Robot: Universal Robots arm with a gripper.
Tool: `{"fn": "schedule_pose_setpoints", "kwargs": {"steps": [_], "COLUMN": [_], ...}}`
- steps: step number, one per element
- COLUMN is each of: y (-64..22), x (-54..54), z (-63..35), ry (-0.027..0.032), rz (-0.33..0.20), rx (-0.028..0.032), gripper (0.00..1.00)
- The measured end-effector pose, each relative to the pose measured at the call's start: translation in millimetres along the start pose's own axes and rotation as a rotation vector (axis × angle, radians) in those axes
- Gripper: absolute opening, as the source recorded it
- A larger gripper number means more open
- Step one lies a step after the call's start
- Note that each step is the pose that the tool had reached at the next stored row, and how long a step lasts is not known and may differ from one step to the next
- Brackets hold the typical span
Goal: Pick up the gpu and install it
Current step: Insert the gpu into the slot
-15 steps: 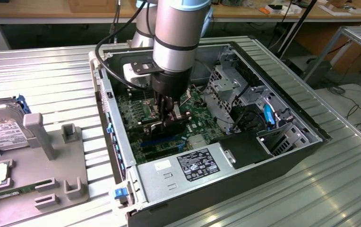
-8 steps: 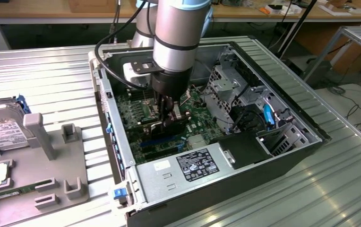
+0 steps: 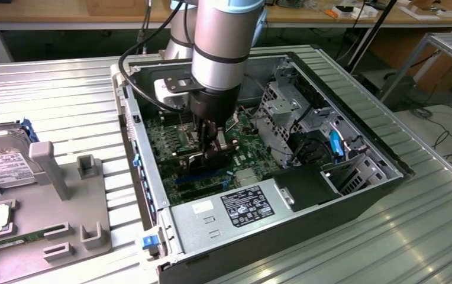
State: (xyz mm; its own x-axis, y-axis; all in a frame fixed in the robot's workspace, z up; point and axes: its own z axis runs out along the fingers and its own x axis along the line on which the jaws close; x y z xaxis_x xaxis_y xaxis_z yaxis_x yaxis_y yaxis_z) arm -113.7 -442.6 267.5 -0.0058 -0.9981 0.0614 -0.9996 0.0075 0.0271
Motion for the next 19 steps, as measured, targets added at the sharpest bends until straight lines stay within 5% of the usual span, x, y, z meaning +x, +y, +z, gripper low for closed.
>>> {"fn": "schedule_pose_setpoints", "kwargs": {"steps": [19], "y": [0.1], "x": [-0.5], "z": [2.1], "ry": [0.0007], "rz": [0.003], "rx": [0.0005], "gripper": [0.27]}}
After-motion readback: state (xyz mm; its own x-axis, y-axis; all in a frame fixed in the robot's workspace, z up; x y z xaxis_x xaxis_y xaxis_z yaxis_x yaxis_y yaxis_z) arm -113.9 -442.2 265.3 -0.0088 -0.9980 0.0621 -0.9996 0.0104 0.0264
